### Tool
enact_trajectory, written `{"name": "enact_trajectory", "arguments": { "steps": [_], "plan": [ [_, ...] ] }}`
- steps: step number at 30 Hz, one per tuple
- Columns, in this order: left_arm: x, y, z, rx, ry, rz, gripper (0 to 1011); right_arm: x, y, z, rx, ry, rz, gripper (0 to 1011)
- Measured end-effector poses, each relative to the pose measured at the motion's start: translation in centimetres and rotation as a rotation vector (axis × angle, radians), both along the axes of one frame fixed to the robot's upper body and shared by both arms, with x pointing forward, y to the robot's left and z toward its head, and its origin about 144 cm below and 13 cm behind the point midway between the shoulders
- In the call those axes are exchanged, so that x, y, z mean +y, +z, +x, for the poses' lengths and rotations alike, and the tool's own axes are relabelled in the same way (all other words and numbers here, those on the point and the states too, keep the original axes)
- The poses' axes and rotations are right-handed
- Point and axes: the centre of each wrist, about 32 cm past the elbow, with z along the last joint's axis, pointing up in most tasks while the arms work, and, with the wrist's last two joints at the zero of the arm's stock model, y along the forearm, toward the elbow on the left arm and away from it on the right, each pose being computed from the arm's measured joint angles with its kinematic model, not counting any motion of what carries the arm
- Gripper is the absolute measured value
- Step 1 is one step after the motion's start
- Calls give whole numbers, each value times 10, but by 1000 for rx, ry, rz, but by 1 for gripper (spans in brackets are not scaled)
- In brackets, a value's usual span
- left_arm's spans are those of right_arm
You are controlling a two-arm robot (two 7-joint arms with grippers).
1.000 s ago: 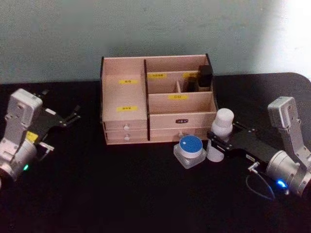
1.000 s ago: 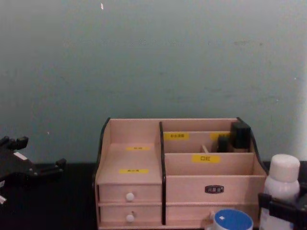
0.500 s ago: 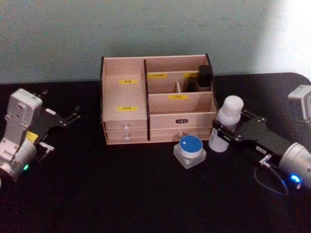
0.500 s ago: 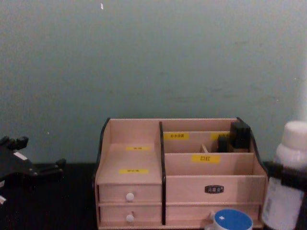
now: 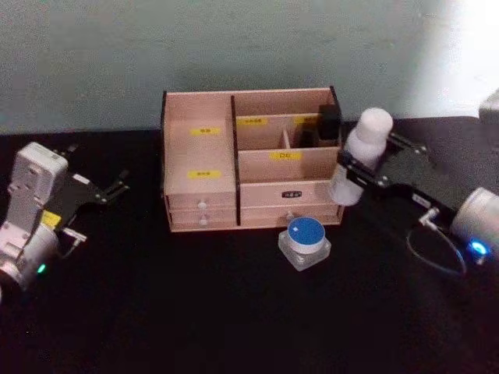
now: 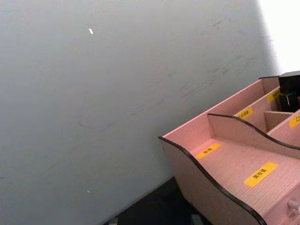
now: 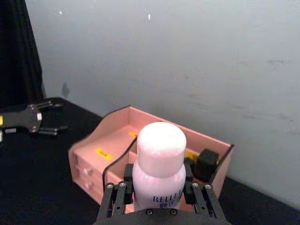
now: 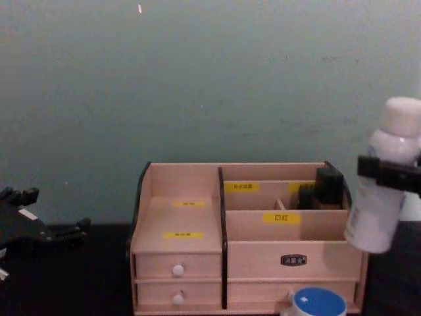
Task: Pick up the facial cleanser and watermelon frost from the table and place them into the tiered storage box.
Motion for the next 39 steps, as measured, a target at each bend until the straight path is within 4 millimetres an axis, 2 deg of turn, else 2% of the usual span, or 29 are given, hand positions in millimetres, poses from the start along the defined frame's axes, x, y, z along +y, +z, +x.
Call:
{"name": "enact_trajectory", "arguments": {
  "steps": [12,23,39],
  "plan": [
    [0,0,0,0,0,0,1001,19,18,50,-6,38,23,591],
    [0,0,0,0,0,0,1001,46,21,101,42,48,0,591],
    [0,0,0,0,0,0,1001,64,19,138,65,41,-26,591]
  ]
}}
